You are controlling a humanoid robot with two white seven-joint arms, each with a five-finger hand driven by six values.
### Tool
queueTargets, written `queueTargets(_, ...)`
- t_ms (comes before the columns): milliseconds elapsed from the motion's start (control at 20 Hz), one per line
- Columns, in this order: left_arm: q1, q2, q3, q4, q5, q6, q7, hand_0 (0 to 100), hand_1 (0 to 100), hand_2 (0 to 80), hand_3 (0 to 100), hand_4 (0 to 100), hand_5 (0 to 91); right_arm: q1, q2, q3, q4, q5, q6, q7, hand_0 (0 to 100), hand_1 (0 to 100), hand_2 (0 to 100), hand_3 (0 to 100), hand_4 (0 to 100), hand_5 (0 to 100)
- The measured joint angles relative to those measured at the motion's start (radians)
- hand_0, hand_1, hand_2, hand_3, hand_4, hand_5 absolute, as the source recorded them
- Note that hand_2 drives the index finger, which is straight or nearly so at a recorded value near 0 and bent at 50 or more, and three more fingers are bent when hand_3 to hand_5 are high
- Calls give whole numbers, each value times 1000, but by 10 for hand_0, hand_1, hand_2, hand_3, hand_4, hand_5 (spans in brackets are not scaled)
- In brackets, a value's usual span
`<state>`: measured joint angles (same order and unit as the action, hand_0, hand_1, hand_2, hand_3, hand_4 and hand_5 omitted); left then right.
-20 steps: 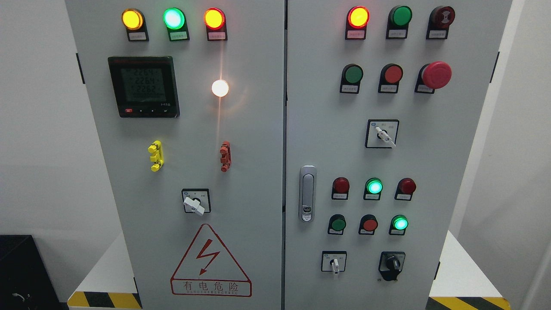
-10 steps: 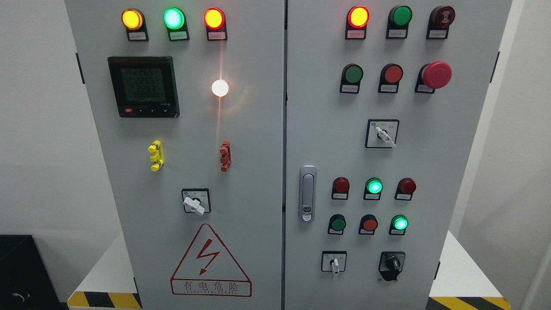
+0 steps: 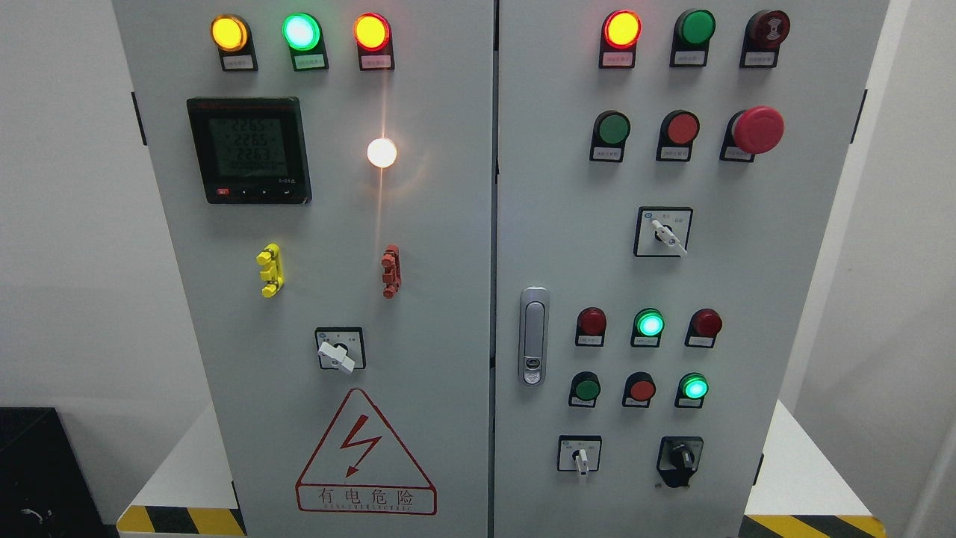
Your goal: Flip black knob to close circuit
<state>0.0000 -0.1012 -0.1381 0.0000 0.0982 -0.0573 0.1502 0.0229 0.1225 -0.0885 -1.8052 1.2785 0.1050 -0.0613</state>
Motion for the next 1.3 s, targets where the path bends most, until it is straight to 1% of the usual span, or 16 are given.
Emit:
queueTargets(300,0,0,0,0,0,0,0,120,556,0,0,0,0,-54,2,7,31,51,15,10,0,45,864,1000,980,1000)
queueTargets(750,0,0,0,0,0,0,0,120,556,0,0,0,0,-135,3,8,96,74,37,15,0,56,861,1000,979,1000)
queueTargets(1050,0,0,0,0,0,0,0,120,556,0,0,0,0,-172,3,6,127,77,69,24,0,52,855,1000,976,1000)
queueTargets(1300,0,0,0,0,0,0,0,120,556,0,0,0,0,-190,3,-1,142,78,80,27,0,46,855,1000,974,1000)
